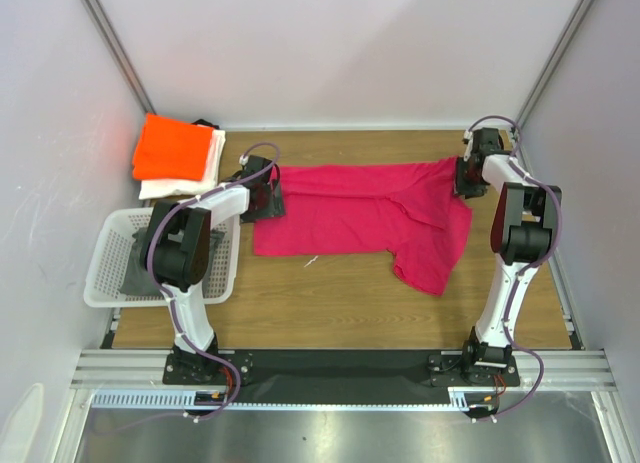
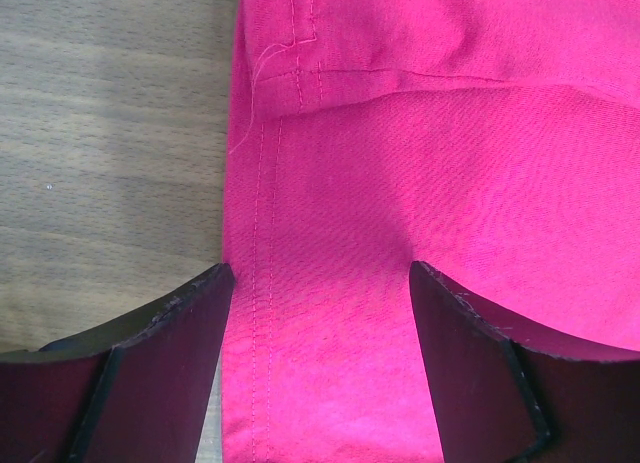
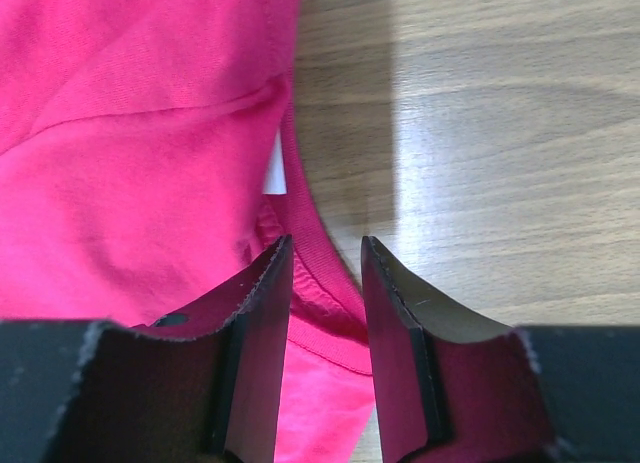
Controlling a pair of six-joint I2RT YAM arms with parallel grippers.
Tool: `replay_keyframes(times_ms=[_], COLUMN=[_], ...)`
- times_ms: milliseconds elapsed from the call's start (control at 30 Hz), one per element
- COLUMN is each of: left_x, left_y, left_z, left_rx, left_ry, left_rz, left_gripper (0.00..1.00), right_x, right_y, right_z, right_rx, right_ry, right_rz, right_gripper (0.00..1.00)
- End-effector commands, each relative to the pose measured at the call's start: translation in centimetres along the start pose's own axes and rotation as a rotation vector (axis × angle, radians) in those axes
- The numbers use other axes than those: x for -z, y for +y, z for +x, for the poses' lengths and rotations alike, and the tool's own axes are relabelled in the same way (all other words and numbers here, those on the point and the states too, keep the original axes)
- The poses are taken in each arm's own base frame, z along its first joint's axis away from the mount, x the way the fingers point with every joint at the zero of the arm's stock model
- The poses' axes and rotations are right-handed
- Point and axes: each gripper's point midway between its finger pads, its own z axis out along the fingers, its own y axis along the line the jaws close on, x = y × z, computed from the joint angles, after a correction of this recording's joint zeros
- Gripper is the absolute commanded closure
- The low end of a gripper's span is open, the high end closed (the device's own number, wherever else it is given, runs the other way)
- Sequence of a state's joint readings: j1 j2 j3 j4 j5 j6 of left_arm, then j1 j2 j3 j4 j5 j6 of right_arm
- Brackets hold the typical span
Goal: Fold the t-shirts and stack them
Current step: Fold the tshirt
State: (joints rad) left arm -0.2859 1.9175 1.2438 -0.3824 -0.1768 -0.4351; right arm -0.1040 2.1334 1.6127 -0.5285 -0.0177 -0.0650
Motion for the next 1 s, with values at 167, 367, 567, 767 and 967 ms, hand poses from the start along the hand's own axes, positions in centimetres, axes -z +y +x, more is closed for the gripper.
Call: replay_keyframes(times_ms=[167, 367, 567, 767, 967], left_x=[-0.7, -0.8, -0.8, -0.7, -0.8], left_y=[0.2, 0.2, 0.1, 0.2, 0.2], left_z=[1.2, 1.2, 1.1, 1.1, 1.1], left_rx=[-0.015, -0.013, -0.013, -0.011, -0.01], left_ry=[0.039, 0.039, 0.036, 0.035, 0.035], left_rz=[-0.012, -0.012, -0.012, -0.015, -0.017], left_gripper=[0.22, 0.22, 0.22, 0.23, 0.23], right_x=[-0.5, -0.7, -1.6, -2.4, -1.9], right_y=[0.2, 1.0, 0.5, -1.4, -3.3], right_z=[-0.4, -0.2, 0.7, 2.4, 2.4], right_rx=[0.005, -0.008, 0.019, 0.023, 0.02], right_ry=[-0.002, 0.002, 0.032, 0.079, 0.07], right_rz=[-0.018, -0.066, -0.014, 0.069, 0.119], right_gripper=[0.57, 0.51, 0.53, 0.8, 0.99])
